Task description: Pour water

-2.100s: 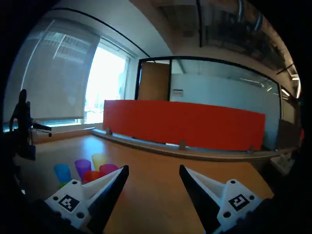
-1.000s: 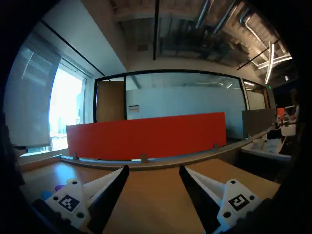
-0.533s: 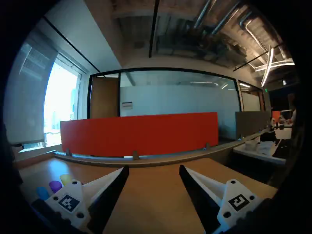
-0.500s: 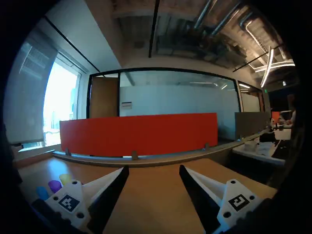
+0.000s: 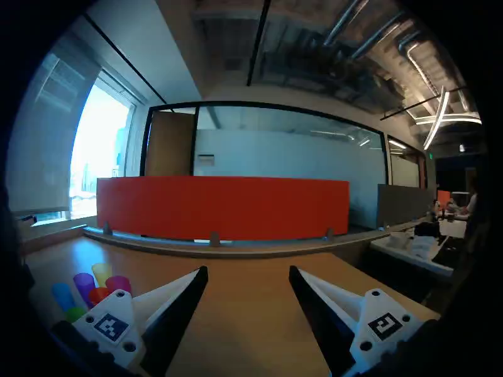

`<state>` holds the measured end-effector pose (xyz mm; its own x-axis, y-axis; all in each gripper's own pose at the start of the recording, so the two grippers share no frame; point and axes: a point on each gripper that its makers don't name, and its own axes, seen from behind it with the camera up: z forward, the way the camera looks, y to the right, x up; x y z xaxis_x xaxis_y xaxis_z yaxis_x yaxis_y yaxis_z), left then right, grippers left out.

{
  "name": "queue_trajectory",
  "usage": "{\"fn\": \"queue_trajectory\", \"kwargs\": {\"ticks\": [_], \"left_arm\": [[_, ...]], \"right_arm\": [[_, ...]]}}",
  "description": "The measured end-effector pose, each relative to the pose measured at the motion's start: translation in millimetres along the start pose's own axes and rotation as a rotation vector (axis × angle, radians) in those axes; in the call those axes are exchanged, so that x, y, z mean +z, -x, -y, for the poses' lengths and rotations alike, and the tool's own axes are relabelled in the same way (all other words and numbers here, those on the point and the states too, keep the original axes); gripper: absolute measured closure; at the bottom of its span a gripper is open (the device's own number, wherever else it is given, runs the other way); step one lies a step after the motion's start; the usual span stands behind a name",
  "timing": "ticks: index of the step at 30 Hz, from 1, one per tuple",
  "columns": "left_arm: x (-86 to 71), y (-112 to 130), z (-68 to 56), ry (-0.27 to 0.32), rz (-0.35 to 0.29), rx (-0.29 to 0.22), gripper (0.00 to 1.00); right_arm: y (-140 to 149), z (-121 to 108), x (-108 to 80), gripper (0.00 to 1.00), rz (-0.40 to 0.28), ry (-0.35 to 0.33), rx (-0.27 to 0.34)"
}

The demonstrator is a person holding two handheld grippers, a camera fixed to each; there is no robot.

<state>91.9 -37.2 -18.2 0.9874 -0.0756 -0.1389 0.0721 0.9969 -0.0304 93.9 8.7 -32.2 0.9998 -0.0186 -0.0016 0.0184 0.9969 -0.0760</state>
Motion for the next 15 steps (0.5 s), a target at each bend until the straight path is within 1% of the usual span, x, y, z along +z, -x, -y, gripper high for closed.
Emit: {"fn": "queue_trajectory", "kwargs": {"ticks": [8,11,15], "left_arm": [[0.8,16.8,-8.9,-0.019,-0.001,0.023,0.15],[0.6,22.9,-12.6,-0.022,-0.004,0.018,0.15],[1.2,28.3,-18.7,-0.021,-0.006,0.014,0.15]], "right_arm": [[-2.3,-6.6,-0.4,0.00,0.014,0.007,0.035],[-5.3,-8.7,0.4,0.00,0.014,0.016,0.048],[-8.9,-4.9,2.0,0.00,0.011,0.011,0.066]]}}
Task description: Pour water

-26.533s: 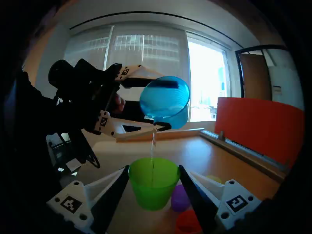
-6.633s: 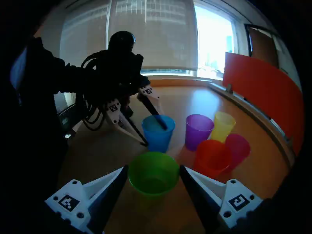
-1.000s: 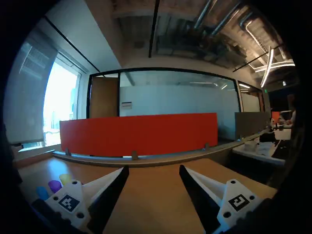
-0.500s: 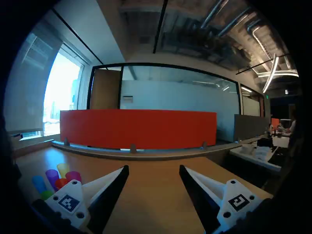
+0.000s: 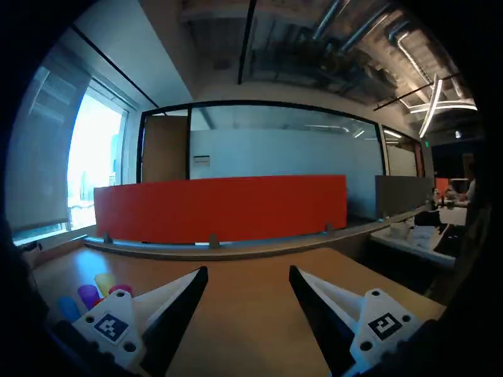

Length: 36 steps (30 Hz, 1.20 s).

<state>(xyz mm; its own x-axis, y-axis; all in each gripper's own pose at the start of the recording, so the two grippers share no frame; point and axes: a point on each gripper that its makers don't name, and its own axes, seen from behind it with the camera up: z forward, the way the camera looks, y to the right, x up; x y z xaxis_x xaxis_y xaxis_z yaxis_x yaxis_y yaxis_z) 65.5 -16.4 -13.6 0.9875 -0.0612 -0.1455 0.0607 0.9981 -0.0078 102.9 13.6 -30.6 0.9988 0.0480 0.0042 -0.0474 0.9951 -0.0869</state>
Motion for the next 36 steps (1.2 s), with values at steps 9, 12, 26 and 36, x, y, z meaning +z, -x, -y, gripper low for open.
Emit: {"fn": "queue_trajectory", "kwargs": {"ticks": [9,12,26,36], "left_arm": [[-1.6,9.9,-9.2,0.001,0.015,0.027,0.15],[-2.7,15.4,-9.0,-0.001,0.023,0.020,0.15],[-1.8,44.5,-13.5,-0.003,0.076,0.056,0.15],[0.9,56.6,-13.3,-0.008,0.107,0.058,0.15]], "right_arm": [[-7.2,9.4,3.4,0.00,-0.003,-0.011,0.022],[-8.7,11.0,3.9,0.00,-0.005,-0.012,0.017],[-7.2,19.4,2.2,0.00,-0.006,-0.023,0.007],[-12.1,20.1,0.0,0.00,-0.011,-0.025,0.009]]}}
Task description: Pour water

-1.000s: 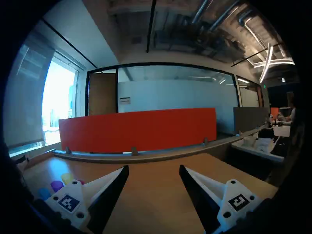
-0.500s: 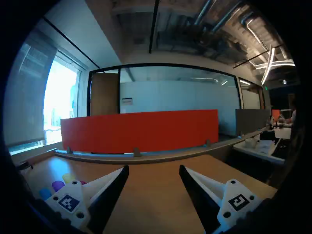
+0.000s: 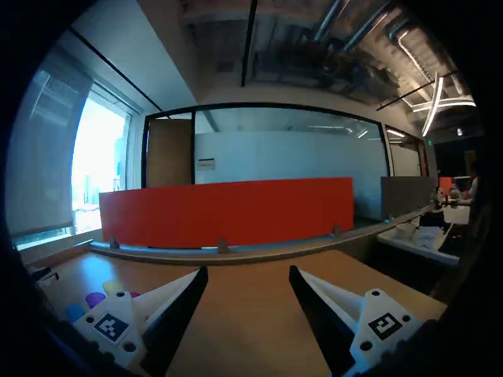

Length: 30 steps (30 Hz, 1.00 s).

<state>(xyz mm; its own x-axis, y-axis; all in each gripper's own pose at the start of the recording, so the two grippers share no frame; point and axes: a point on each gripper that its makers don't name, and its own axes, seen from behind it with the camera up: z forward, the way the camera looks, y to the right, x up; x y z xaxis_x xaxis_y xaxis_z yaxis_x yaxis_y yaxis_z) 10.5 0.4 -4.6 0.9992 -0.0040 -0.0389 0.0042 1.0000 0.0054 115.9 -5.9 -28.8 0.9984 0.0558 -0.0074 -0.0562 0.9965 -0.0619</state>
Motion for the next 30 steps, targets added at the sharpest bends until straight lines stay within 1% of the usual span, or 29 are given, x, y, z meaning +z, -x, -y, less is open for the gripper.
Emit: {"fn": "queue_trajectory", "kwargs": {"ticks": [8,18,26,30], "left_arm": [[3.9,8.3,2.4,-0.009,0.034,0.001,0.15],[5.2,8.1,2.9,-0.011,0.038,0.003,0.15],[5.5,8.8,2.9,-0.011,0.039,0.004,0.14],[5.8,9.1,2.9,-0.011,0.039,0.004,0.09]], "right_arm": [[3.0,-0.2,-0.9,0.00,0.003,0.000,0.001],[4.1,2.0,-1.6,0.00,0.006,-0.010,0.011],[2.8,-3.9,-3.4,0.00,-0.010,-0.005,0.003],[3.6,-6.9,-4.9,0.00,-0.020,-0.006,0.002]]}}
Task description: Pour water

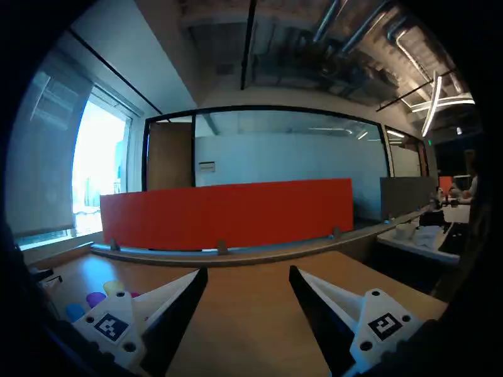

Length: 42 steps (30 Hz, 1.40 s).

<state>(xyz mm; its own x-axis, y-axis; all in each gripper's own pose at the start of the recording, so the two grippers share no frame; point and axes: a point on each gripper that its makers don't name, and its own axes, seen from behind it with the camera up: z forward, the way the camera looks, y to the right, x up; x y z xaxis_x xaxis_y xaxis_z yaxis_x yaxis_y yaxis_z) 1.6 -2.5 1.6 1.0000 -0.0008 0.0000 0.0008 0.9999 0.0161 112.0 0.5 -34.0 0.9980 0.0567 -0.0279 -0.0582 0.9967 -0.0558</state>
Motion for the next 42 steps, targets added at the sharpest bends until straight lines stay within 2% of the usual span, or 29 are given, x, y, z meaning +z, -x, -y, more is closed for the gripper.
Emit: {"fn": "queue_trajectory", "kwargs": {"ticks": [14,29,42], "left_arm": [[-0.2,0.2,-0.1,0.000,0.000,0.001,0.08],[0.0,0.5,-0.5,0.000,0.000,0.000,0.08],[0.6,0.2,-0.5,0.000,0.000,0.001,0.08]], "right_arm": [[-7.4,2.7,-3.8,0.00,-0.059,-0.027,-0.071],[1.2,16.8,7.5,0.00,-0.092,-0.055,-0.127],[33.5,22.9,22.6,0.00,-0.070,-0.073,-0.080]]}}
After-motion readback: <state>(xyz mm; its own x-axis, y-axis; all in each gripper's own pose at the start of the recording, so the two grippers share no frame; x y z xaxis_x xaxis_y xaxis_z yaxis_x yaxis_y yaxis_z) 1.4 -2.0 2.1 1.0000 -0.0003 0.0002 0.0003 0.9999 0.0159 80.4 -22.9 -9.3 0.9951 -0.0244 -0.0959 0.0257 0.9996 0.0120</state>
